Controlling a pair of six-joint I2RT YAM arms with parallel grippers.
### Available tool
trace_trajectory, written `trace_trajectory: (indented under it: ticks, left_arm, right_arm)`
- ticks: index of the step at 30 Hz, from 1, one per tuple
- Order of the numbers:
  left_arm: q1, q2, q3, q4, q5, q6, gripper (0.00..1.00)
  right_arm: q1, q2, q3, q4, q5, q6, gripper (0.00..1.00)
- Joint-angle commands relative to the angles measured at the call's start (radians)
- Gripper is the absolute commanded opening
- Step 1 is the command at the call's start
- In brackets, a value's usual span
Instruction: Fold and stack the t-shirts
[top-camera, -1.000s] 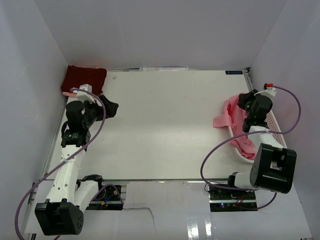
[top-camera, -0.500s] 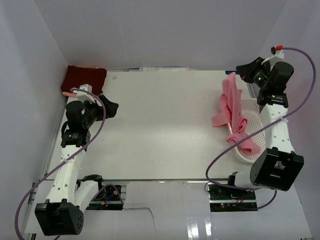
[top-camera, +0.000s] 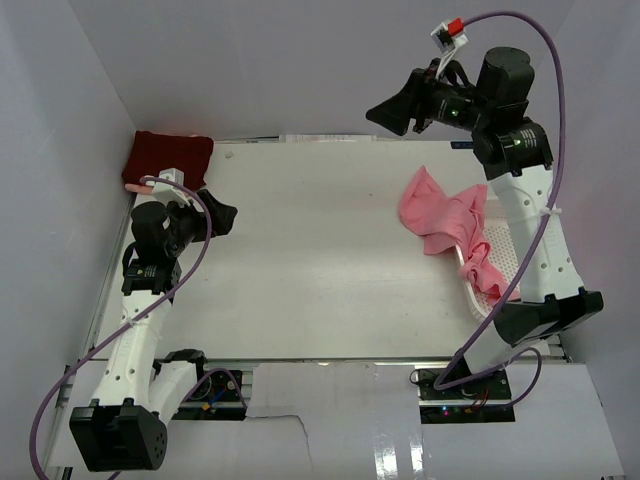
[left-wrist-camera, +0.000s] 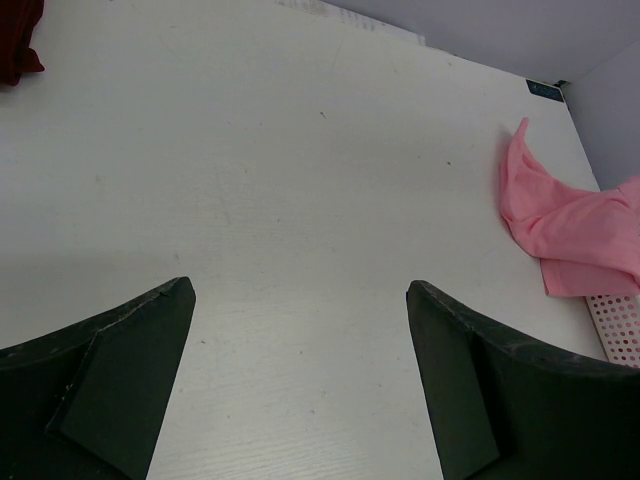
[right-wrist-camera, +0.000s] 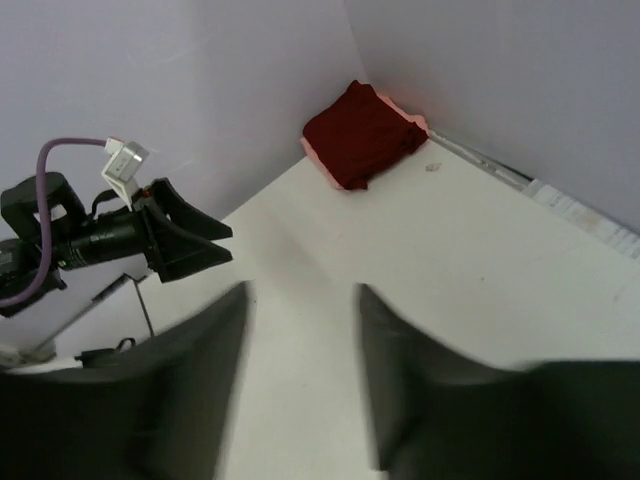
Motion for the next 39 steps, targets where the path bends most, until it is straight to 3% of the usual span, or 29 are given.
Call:
trace_trajectory:
  ticks: [1, 4, 5, 10, 15, 22, 32, 33, 36, 37, 39]
  left_arm:
    - [0.000, -0.025, 0.010, 0.018, 0.009, 0.007, 0.98]
    - [0.000, -0.023, 0.008, 0.018, 0.012, 0.008, 0.98]
    - [0.000, -0.025, 0.010, 0.018, 0.012, 0.006, 0.98]
    - [0.000, -0.023, 0.008, 0.018, 0.015, 0.004, 0.98]
    - [0.000, -0.023, 0.008, 0.018, 0.014, 0.006, 0.98]
    - [0.000, -0.025, 0.007, 0.016, 0.015, 0.004, 0.98]
    - [0.000, -0.025, 0.008, 0.018, 0.014, 0.004, 0.98]
    - [0.000, -0.026, 0.008, 0.016, 0.014, 0.004, 0.98]
    - [0.000, -0.026, 0.008, 0.016, 0.012, 0.006, 0.98]
    - [0.000, -0.028, 0.007, 0.014, 0.012, 0.006, 0.98]
    - [0.000, -0.028, 0.008, 0.013, 0.012, 0.004, 0.98]
  right_arm:
    - [-0.015, -0.021, -0.073, -0.164, 0.118, -0.055, 0.72]
    - [-0.015, -0.026, -0.200, -0.221, 0.346, -0.074, 0.79]
    - [-0.015, -0.016, -0.220, -0.242, 0.471, -0.081, 0.79]
    - [-0.015, 0.047, -0.331, -0.333, 0.786, -0.091, 0.80]
    - [-0.040, 0.076, -0.444, -0.290, 0.842, -0.059, 0.80]
    - [-0.222, 0.080, -0.611, -0.201, 0.776, -0.019, 0.78]
    - [-0.261, 0.128, -0.739, -0.127, 0.796, -0.021, 0.72]
    - [-0.259, 0.129, -0.747, -0.118, 0.791, -0.019, 0.69]
    - [-0.290, 0.131, -0.770, -0.097, 0.785, -0.013, 0.38]
    - [-0.291, 0.129, -0.773, -0.095, 0.782, -0.013, 0.33]
    - [-0.291, 0.117, -0.771, -0.095, 0.785, -0.012, 0.33]
